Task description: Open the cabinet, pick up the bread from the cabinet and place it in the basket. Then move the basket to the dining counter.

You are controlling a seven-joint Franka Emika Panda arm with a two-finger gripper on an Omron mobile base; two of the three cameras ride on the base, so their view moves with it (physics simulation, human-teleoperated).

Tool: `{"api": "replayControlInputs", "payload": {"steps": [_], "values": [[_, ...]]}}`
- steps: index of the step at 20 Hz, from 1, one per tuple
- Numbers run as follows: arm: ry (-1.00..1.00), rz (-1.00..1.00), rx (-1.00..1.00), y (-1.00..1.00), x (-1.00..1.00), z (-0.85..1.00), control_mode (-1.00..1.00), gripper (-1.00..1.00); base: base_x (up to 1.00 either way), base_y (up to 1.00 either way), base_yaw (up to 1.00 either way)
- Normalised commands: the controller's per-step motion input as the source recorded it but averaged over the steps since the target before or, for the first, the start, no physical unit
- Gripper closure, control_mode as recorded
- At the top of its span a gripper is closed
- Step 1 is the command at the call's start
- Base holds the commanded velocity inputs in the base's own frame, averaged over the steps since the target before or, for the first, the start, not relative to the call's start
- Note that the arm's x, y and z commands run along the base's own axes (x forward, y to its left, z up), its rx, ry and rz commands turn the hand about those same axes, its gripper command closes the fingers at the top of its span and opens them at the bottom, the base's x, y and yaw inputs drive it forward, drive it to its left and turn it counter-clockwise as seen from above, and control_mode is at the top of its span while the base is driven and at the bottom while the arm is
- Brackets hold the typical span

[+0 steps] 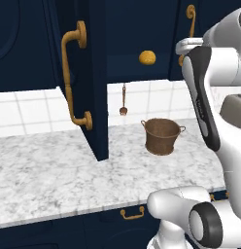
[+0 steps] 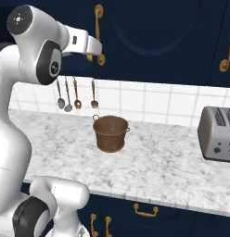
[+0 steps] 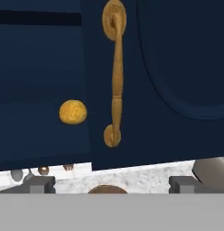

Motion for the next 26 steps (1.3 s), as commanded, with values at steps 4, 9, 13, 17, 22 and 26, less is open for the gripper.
{"api": "replayControlInputs", "payload": {"steps": [4, 9, 13, 17, 22, 26], "values": [[-0.08, 0.00, 0.00, -0.14, 0.75, -0.10, -1.00, -1.00, 0.00, 0.00, 0.00], [-0.11, 0.02, 0.00, -0.31, 0.48, -0.05, -1.00, -1.00, 0.00, 0.00, 0.00], [-0.03, 0.01, 0.00, -0.03, 0.55, -0.05, -1.00, -1.00, 0.00, 0.00, 0.00], [0.00, 0.00, 0.00, 0.00, 0.48, -0.01, -1.00, -1.00, 0.00, 0.00, 0.00], [0.00, 0.00, 0.00, 0.00, 0.47, -0.01, -1.00, -1.00, 0.00, 0.00, 0.00], [0.00, 0.00, 0.00, 0.00, 0.47, -0.11, -1.00, -1.00, 0.00, 0.00, 0.00]]}}
